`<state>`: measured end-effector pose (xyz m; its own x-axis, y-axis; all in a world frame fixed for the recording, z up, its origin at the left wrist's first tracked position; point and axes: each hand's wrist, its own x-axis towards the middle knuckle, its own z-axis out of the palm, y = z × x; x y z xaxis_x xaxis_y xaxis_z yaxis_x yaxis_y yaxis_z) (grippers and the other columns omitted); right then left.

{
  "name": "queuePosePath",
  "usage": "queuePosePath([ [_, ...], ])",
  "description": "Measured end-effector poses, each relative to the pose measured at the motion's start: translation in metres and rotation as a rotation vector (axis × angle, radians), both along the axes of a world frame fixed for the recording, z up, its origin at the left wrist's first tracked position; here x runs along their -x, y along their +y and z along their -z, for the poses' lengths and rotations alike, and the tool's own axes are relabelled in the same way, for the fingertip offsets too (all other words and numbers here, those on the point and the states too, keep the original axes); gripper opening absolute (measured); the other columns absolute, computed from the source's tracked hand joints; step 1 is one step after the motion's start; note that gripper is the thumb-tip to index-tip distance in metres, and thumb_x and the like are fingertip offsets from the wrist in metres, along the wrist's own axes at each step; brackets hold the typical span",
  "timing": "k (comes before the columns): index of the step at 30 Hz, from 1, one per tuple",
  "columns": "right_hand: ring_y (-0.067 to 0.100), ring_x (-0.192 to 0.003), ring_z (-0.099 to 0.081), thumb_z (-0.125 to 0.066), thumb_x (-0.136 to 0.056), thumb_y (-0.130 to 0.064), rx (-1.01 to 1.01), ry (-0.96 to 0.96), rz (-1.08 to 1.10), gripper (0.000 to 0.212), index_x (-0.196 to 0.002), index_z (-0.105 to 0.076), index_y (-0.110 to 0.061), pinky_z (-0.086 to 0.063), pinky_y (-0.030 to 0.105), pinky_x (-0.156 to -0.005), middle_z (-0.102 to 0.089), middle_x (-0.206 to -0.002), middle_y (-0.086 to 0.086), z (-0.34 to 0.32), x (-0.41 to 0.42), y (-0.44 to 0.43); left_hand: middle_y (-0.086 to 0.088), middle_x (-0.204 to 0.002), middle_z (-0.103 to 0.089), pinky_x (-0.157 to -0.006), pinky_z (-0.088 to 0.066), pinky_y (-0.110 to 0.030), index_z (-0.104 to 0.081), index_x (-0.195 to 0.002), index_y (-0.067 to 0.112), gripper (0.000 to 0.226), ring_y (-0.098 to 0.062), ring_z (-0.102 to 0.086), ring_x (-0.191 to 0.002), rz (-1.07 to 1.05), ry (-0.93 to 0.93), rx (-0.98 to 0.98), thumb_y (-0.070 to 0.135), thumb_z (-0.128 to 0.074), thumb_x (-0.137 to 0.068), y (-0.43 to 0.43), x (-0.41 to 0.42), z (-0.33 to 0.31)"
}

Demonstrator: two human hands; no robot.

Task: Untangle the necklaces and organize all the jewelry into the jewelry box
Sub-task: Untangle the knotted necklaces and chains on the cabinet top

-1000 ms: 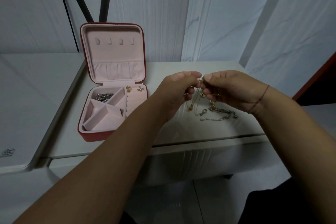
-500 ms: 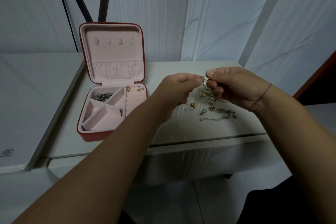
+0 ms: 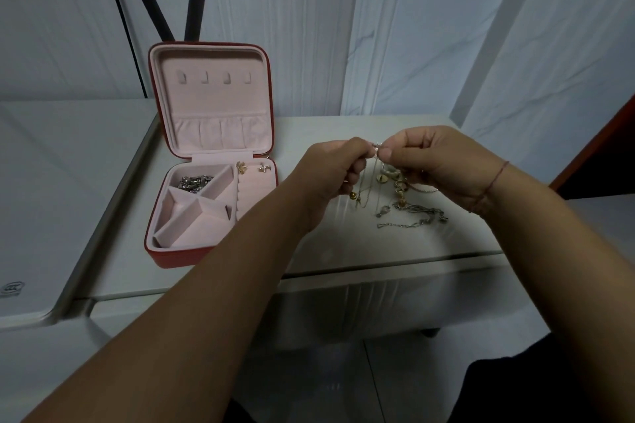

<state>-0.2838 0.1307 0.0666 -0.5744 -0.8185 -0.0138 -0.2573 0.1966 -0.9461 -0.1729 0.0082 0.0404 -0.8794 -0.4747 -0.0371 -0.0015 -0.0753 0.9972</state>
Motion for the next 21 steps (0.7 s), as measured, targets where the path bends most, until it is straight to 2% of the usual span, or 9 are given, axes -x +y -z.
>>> queuePosePath([
  [4,0.007,-0.048,-0.04,-0.066,-0.084,-0.005,-0.011,0.004,0.001,0.004,-0.08,-0.067,-0.006,-0.036,0.015,-0.047,-0.05,-0.064,0.007,0.0005,0.0004,0.0001,0.003,-0.07,-0.058,-0.069,-0.043,-0.027,-0.055,-0.069,0.017,0.023,-0.012,-0.051,-0.07,-0.042,-0.018,-0.05,0.02,-0.048,-0.09,-0.0007,0.0007,0.0019],
  [7,0.006,-0.05,-0.042,-0.068,-0.082,-0.005,-0.036,0.024,0.011,0.003,-0.079,-0.068,-0.007,-0.039,0.014,-0.047,-0.054,-0.065,0.007,0.0014,0.0026,0.0016,0.005,-0.076,-0.063,-0.077,-0.042,-0.03,-0.053,-0.063,0.02,0.028,-0.012,-0.054,-0.078,-0.073,-0.014,-0.106,0.024,-0.048,-0.09,-0.0049,0.0015,0.0036],
  [12,0.001,-0.051,-0.051,-0.073,-0.078,-0.005,-0.078,0.05,-0.003,0.005,-0.077,-0.069,-0.007,-0.041,0.012,-0.05,-0.063,-0.059,-0.003,0.001,0.0037,0.0021,0.003,-0.067,-0.061,-0.082,-0.046,-0.031,-0.048,-0.063,0.018,0.031,-0.011,-0.057,-0.068,-0.049,0.051,-0.328,0.021,-0.047,-0.094,-0.0053,0.0034,0.0039],
  [16,0.0,-0.051,-0.051,-0.075,-0.075,-0.007,-0.108,0.068,-0.05,0.008,-0.078,-0.068,-0.005,-0.04,0.011,-0.05,-0.062,-0.057,-0.005,0.0,0.0011,0.0033,0.0,-0.064,-0.06,-0.071,-0.054,-0.028,-0.045,-0.07,0.015,0.028,-0.013,-0.061,-0.062,-0.006,0.1,-0.399,0.019,-0.046,-0.097,-0.0043,0.0031,0.0024],
  [21,0.01,-0.063,-0.052,-0.076,-0.067,-0.025,-0.077,0.014,-0.108,0.03,-0.091,-0.07,-0.009,-0.039,0.02,-0.058,-0.069,-0.077,0.01,-0.0011,-0.0034,0.0045,-0.002,-0.066,-0.06,-0.065,-0.053,-0.026,-0.05,-0.07,0.014,0.027,-0.013,-0.06,-0.06,0.032,0.096,-0.313,0.017,-0.046,-0.097,-0.0037,0.0016,0.001],
])
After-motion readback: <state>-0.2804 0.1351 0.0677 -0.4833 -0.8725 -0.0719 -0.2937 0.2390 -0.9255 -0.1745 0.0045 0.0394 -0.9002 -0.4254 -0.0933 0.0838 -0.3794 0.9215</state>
